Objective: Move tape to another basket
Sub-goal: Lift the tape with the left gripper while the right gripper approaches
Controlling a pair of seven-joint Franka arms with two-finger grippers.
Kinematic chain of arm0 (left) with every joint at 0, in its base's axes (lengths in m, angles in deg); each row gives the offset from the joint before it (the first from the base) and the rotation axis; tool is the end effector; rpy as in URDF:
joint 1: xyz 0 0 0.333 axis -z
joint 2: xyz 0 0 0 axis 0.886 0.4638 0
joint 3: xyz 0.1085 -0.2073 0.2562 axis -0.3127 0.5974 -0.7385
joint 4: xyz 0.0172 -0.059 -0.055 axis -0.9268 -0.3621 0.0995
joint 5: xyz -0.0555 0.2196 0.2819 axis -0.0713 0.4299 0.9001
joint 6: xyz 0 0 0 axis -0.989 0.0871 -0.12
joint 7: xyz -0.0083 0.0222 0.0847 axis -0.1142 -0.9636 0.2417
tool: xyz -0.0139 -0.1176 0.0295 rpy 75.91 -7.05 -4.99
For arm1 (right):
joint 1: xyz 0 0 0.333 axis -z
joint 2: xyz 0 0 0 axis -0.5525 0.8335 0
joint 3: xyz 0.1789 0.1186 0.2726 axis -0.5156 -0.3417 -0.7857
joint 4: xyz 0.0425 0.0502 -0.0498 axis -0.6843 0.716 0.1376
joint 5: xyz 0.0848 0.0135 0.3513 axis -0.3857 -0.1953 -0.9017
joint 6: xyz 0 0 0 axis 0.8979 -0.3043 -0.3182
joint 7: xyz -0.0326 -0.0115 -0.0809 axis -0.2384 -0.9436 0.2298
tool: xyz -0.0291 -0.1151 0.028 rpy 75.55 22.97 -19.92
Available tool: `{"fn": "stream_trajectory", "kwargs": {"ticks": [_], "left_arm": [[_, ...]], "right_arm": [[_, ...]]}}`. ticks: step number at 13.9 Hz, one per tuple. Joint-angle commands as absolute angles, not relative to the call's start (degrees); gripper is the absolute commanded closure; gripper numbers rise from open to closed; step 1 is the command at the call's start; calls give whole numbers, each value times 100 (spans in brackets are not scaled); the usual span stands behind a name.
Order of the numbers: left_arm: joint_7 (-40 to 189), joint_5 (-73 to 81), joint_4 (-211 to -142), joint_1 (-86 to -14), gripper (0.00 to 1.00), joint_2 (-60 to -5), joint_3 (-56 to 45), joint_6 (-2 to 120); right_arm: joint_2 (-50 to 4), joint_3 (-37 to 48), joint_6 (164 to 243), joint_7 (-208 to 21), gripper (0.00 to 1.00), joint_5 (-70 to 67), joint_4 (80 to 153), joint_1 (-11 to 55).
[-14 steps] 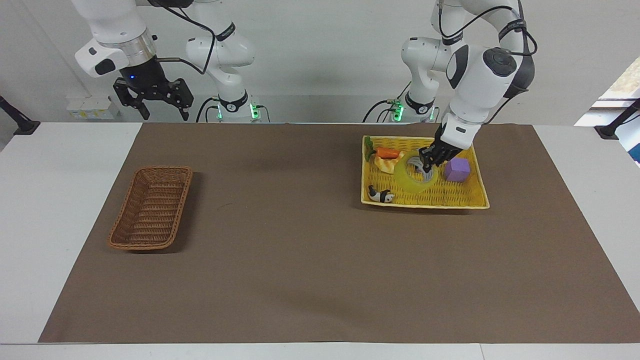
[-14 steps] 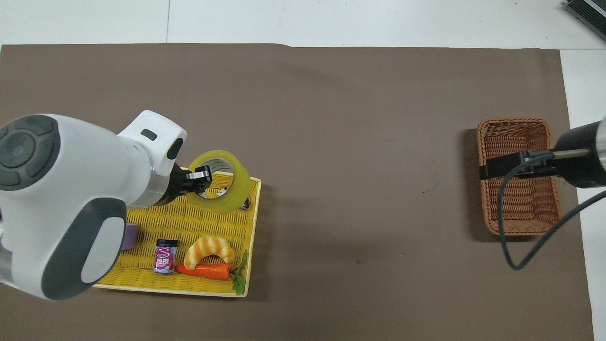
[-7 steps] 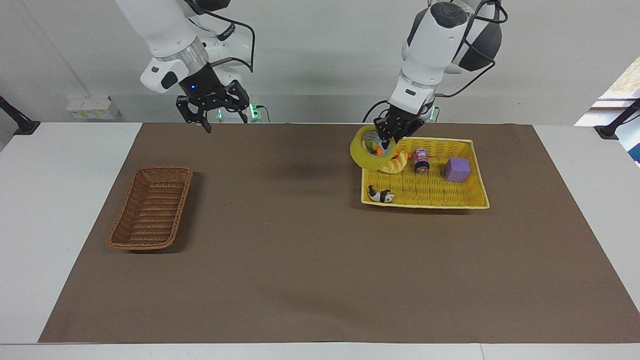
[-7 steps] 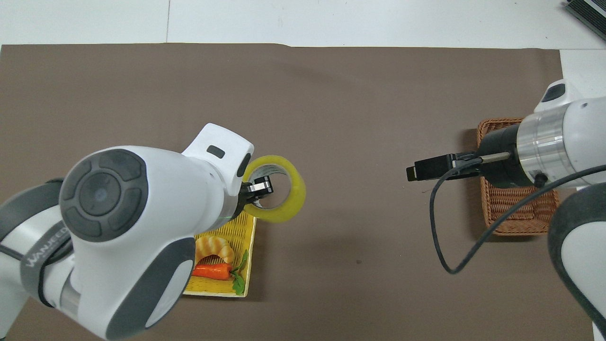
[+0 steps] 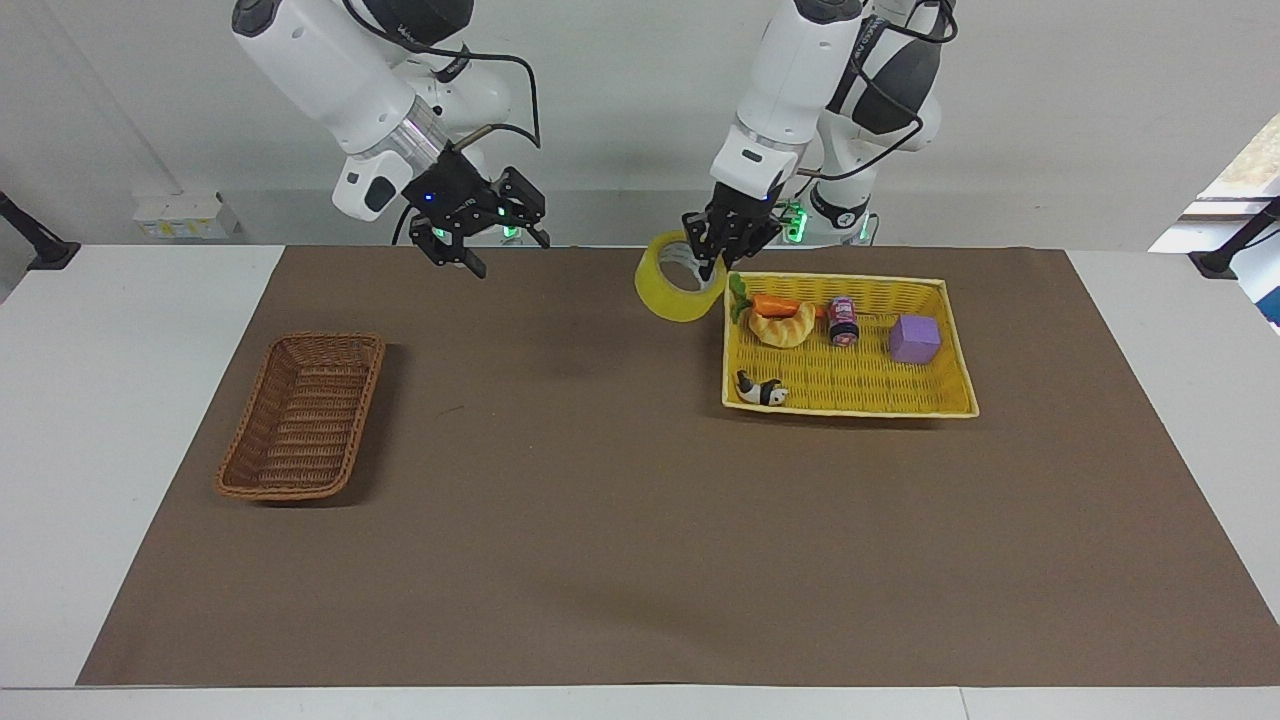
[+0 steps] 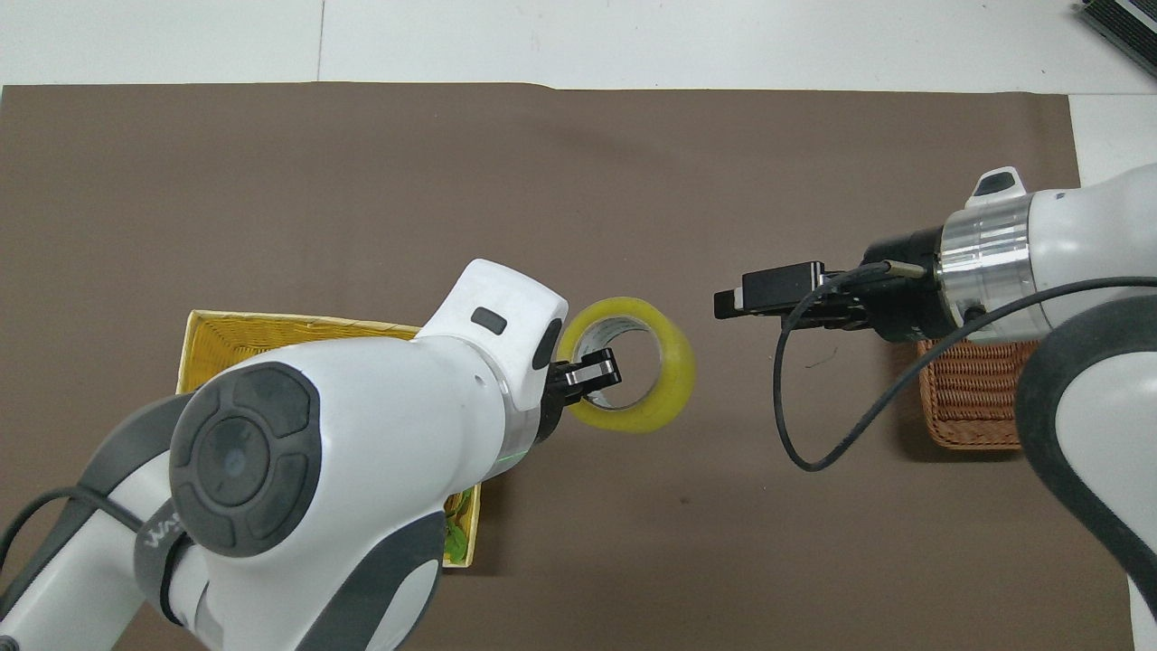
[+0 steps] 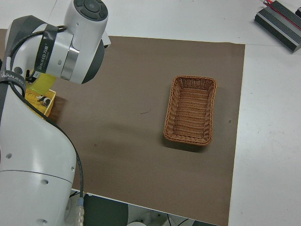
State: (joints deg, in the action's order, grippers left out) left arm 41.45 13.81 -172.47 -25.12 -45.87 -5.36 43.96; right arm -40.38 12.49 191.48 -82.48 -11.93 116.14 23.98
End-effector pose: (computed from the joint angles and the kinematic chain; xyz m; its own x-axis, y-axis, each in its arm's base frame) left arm 0.4090 -0.3677 0.6141 0.9676 0.2496 0.0384 0.2096 -0.8786 0.4291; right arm 0.5138 0.1524 0.6049 0.9990 -0.0413 -0.0175 -0.0429 -0.7665 -0.6408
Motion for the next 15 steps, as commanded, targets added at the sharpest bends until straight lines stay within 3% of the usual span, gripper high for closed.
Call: {"fn": "stream_trajectory", "kwargs": {"ticks": [1,5,13,14,15], "left_arm": [[4018,1187,-17112,-2344,100,-4521,-559,4594],[4000,1108,-17156,-2300,100,-4521,-550,4577],[3676,896,-16980,-2150,100,-4389,-497,5499],[3658,897,-16980,-2150,100,-4380,-489,5525],[3658,897,-16980,-2150,100,-4371,-489,5526]], "right_arm": [[-4208,1242,19309,-8140,0,-1696,11906,2387],[-4234,1250,19248,-7850,0,-2312,11941,2448],[-4612,1259,19002,-8218,3,-2155,12469,2369],[-4612,1259,18880,-8280,30,-1989,12451,2404],[-4604,1259,18800,-8220,65,-1953,12434,2448]]}}
